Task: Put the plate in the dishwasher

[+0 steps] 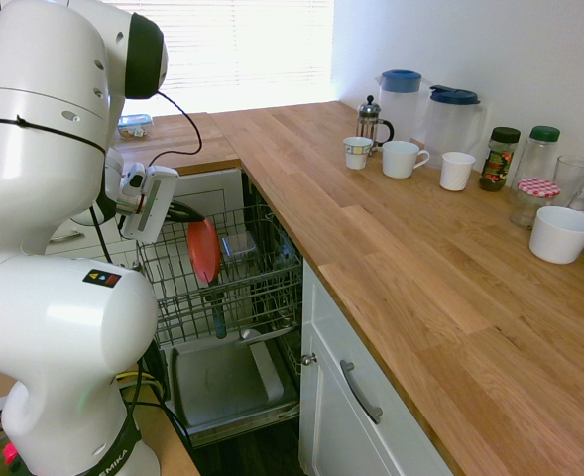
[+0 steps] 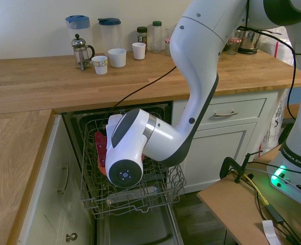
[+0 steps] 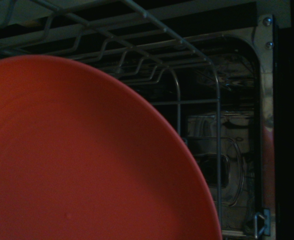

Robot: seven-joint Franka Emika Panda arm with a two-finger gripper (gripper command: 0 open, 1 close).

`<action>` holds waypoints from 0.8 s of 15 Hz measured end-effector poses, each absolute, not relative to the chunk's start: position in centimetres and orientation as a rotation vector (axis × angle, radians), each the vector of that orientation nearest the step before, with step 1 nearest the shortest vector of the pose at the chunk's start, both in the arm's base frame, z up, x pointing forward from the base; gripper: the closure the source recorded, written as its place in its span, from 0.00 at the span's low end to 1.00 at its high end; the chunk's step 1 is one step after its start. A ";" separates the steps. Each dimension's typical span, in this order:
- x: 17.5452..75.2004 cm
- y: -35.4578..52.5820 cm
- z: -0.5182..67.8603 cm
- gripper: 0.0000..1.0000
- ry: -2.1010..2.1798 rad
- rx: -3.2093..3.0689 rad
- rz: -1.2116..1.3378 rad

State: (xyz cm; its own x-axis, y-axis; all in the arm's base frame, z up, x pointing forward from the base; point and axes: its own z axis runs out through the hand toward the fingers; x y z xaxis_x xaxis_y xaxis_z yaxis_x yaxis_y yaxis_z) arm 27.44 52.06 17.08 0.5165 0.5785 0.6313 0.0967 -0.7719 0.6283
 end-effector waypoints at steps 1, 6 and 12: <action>27.4 52.2 16.9 0.00 0.551 2.234 1.203; 27.2 52.2 16.3 0.00 0.557 2.241 1.187; 27.0 52.0 15.5 0.00 0.562 2.263 1.152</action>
